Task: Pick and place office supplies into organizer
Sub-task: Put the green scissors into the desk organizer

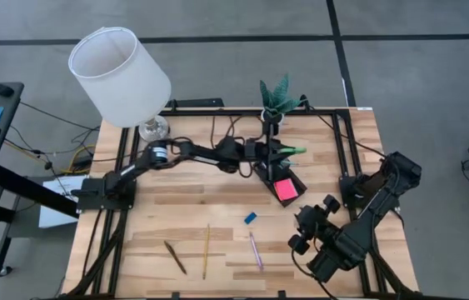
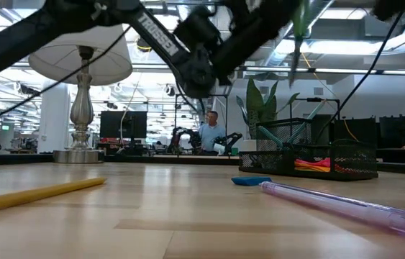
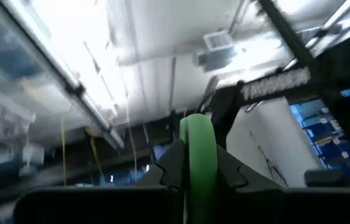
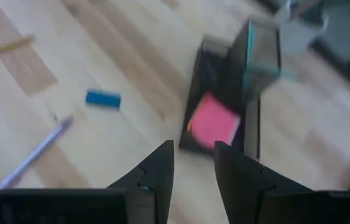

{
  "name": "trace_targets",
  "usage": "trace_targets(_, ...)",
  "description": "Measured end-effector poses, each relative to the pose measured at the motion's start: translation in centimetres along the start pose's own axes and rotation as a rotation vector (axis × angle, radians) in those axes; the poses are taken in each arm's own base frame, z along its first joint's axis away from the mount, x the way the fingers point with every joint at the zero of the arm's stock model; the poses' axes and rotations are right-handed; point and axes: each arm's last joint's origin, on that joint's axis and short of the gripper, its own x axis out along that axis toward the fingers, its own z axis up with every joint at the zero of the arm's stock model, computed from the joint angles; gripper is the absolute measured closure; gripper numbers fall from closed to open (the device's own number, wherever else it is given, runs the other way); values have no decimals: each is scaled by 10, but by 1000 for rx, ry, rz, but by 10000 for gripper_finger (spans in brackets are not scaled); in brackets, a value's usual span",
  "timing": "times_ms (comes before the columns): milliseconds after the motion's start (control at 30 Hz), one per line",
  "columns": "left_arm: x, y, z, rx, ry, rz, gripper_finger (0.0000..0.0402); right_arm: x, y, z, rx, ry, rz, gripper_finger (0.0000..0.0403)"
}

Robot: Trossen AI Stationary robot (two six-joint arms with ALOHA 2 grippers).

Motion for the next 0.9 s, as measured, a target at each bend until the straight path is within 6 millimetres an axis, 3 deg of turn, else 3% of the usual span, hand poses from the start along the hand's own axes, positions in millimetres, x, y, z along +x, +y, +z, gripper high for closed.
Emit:
trace_targets(200, -12, 14, -7, -47, 27, 52, 383, 0, 0, -5, 70, 185, -5, 294)
trace_targets(900, -28, 16, -37, 19, 306, -13, 383, 6, 1, 2, 107, 186, -8, 294)
